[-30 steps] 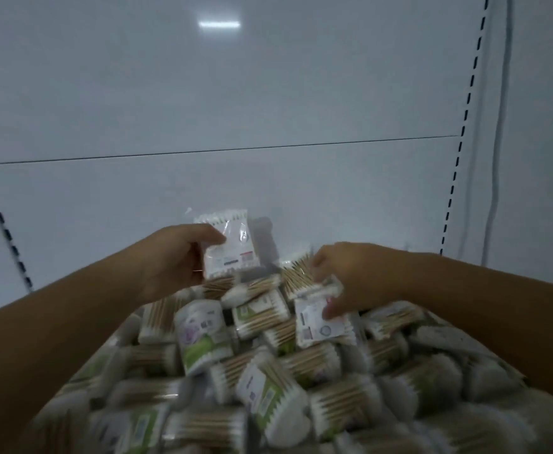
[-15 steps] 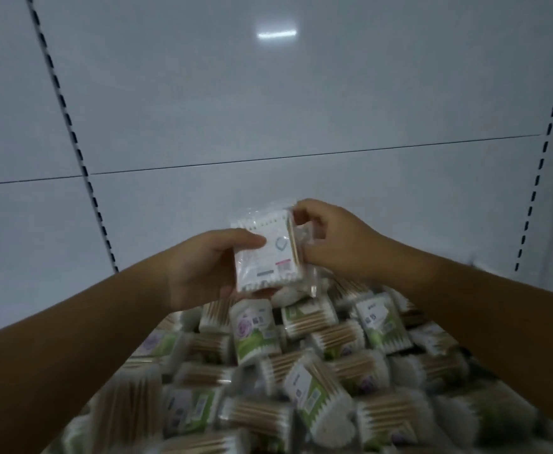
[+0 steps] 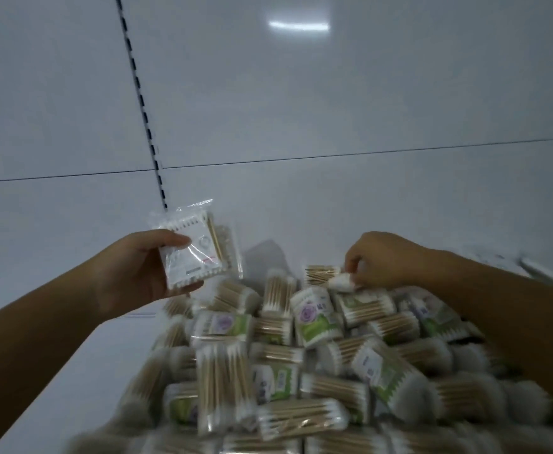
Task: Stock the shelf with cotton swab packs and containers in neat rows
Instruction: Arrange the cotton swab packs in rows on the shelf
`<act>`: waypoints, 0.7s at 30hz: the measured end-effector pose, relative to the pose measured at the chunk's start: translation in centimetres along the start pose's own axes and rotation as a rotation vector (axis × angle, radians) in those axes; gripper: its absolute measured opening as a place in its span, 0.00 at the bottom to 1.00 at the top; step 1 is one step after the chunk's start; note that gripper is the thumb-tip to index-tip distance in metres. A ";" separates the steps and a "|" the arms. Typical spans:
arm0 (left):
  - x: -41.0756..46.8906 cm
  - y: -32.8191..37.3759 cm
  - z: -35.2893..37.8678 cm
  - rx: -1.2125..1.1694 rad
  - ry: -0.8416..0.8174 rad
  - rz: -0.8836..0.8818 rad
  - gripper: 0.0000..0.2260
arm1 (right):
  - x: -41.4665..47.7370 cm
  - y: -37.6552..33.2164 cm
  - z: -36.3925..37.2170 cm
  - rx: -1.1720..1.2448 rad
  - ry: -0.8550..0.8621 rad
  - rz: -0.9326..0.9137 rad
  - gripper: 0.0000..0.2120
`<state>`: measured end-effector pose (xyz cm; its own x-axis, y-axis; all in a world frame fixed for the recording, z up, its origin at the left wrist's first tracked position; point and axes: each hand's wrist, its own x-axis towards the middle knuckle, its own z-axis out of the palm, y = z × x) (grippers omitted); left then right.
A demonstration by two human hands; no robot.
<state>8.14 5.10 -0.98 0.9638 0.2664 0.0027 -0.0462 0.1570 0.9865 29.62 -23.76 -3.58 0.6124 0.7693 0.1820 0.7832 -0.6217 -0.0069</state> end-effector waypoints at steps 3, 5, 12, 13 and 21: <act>-3.1 1.0 -5.5 -0.039 0.023 0.045 0.29 | 0.0 -1.9 -4.5 0.054 0.265 0.134 0.06; -5.4 1.5 -10.0 -0.064 0.064 0.054 0.24 | 0.9 -6.7 -7.1 0.297 0.469 0.142 0.07; -13.2 0.6 -22.3 -0.289 0.162 0.156 0.20 | 9.6 -36.5 -3.8 0.544 0.300 -0.178 0.10; -14.3 0.3 -23.5 -0.315 0.165 0.172 0.21 | 10.7 -40.4 -2.9 0.564 0.281 -0.215 0.10; -22.2 -0.4 -38.8 -0.692 0.234 0.384 0.21 | 16.6 -62.4 1.0 1.030 -0.064 -0.344 0.12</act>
<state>-23.46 36.04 -7.76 0.7721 0.6000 0.2096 -0.5861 0.5448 0.5997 -8.97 27.90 -1.14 0.3238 0.9037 0.2802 0.6097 0.0272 -0.7922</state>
